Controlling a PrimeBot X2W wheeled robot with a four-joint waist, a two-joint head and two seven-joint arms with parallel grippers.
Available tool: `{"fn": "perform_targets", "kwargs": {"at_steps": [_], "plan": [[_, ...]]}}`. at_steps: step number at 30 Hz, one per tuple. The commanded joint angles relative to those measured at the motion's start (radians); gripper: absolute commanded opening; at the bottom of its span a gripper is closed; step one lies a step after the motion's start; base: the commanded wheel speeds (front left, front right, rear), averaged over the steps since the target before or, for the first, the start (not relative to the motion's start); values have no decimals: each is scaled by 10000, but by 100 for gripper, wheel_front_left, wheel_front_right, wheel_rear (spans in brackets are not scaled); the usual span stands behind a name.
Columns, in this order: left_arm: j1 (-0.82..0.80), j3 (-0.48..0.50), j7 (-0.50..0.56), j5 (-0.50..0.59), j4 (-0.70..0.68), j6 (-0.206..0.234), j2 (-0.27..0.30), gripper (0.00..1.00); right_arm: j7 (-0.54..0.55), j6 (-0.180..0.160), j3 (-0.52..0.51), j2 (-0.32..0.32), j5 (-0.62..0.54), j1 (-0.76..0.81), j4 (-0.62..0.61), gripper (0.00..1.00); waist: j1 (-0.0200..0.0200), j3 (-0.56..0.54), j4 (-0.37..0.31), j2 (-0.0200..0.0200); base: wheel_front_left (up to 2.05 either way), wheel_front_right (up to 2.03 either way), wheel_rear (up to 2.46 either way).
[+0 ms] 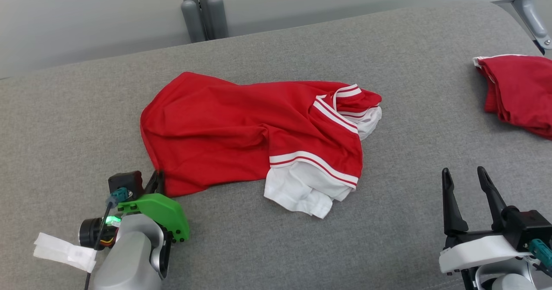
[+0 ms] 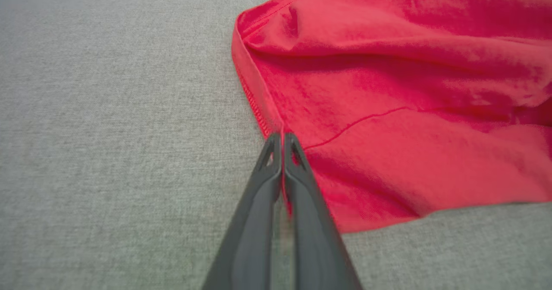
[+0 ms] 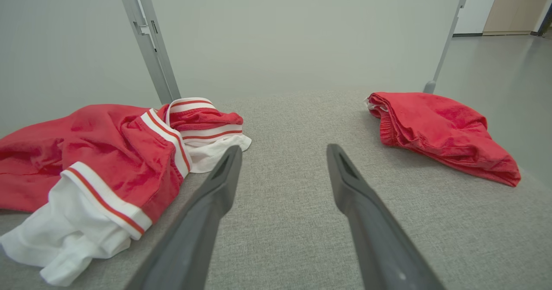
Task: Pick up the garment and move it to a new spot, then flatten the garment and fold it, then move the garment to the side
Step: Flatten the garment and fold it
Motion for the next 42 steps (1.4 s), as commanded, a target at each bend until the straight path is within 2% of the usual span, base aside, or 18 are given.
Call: {"fn": "perform_targets", "kwargs": {"at_steps": [1,4,7,11,13,15,19,21,25,32,33,34,35,36,37,40,42], "plan": [[-165,-22,-97,-8,76,-86,10,0,-28,0,7,-26,-47,-53,31,100,0,-7,31,0,0,0,0],[-293,-8,-217,-70,51,-236,-21,0,-28,0,-31,-26,-76,26,41,100,0,-32,116,0,0,0,0],[-223,83,-275,-219,-449,-638,-57,0,-28,0,-77,-26,-103,151,75,100,0,-109,235,0,0,0,0],[739,414,-263,-774,-2400,-1154,-108,0,-28,0,-202,-28,-75,320,62,100,0,-267,411,0,0,0,0],[1401,377,-265,-1149,-3559,-1258,-97,0,-28,0,-272,-24,-71,447,32,100,0,-348,499,0,0,0,0],[2049,-77,-266,-1685,-4796,-1275,-41,0,-28,0,-367,-28,-55,526,-5,100,0,-396,607,0,0,0,0],[3951,-1077,-267,-2956,-7544,-1270,973,0,-28,0,-503,-21,10,626,-80,100,0,-382,900,0,0,0,0],[4709,-1541,-252,-3247,-8243,-1274,1381,0,-28,0,-505,-24,36,575,-88,100,0,-323,1015,0,0,0,0],[5632,-2101,-256,-3414,-8257,-1277,1890,0,-28,0,-474,-26,4,493,-78,100,0,-268,1221,0,0,0,0],[5884,-3131,-255,-3537,-7478,-1279,1744,0,-28,0,-471,-28,-163,525,-22,100,0,-310,1483,0,0,0,0],[5888,-3249,-256,-3488,-7363,-1279,1737,7,-28,0,-482,-26,-192,517,-17,100,0,-330,1500,0,0,0,0],[5905,-3283,-256,-3452,-7196,-1279,1731,33,-28,0,-483,-26,-209,511,-16,100,0,-340,1509,0,0,0,0],[5887,-3275,-257,-3365,-6992,-1279,1727,45,-28,0,-486,-26,-222,500,-12,100,0,-347,1517,0,0,0,0],[5866,-3159,-257,-3363,-6861,-1279,1655,80,-28,0,-486,-26,-221,493,-13,100,0,-352,1524,0,0,0,0],[5874,-2956,-257,-3349,-6667,-1279,1558,100,-28,0,-475,-26,-237,489,-16,100,0,-360,1524,0,0,0,0],[5784,-2126,-255,-3096,-6321,-1279,1417,100,-28,0,-431,-26,-285,489,-65,100,0,-381,1472,0,0,0,0],[5795,-1056,-257,-2472,-6259,-1213,1339,100,-28,0,-416,-28,-313,494,-121,100,0,-411,1383,0,0,0,0]]}}
